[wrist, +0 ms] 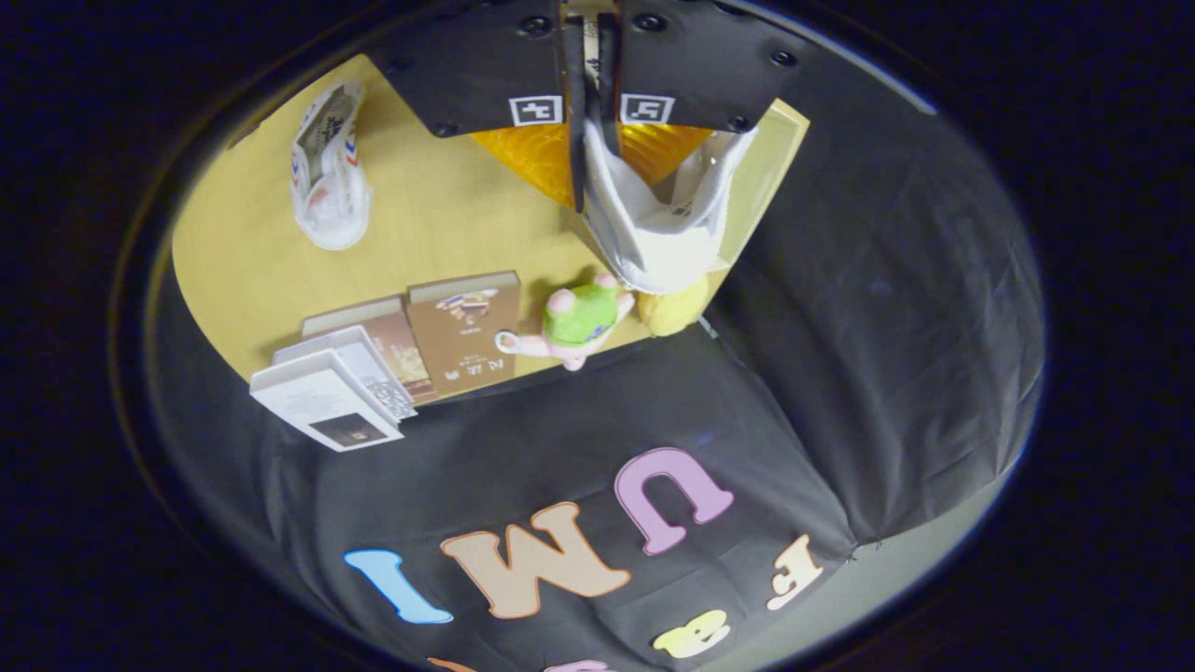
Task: Open the storage box then place both shoes into the box .Put the left shoe in first, then the right shoe, with the right side of both shoes facing outward in a uniform manner.
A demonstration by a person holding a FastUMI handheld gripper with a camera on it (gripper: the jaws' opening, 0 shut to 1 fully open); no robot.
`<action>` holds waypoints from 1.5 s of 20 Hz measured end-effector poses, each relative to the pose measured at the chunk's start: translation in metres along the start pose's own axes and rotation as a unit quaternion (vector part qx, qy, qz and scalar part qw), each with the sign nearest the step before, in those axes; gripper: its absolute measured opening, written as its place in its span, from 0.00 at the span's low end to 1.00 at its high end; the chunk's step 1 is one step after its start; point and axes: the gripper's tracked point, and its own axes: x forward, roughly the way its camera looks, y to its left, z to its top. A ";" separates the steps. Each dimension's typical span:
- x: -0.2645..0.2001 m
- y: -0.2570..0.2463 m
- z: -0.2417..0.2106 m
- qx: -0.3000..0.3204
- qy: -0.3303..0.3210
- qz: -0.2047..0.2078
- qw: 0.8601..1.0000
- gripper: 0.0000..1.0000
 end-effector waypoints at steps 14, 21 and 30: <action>0.109 0.097 -0.065 0.116 0.141 -0.039 0.982 0.09; 0.153 0.079 -0.111 0.164 0.185 -0.117 0.962 0.09; 0.168 0.078 -0.150 0.138 0.231 -0.147 0.952 0.09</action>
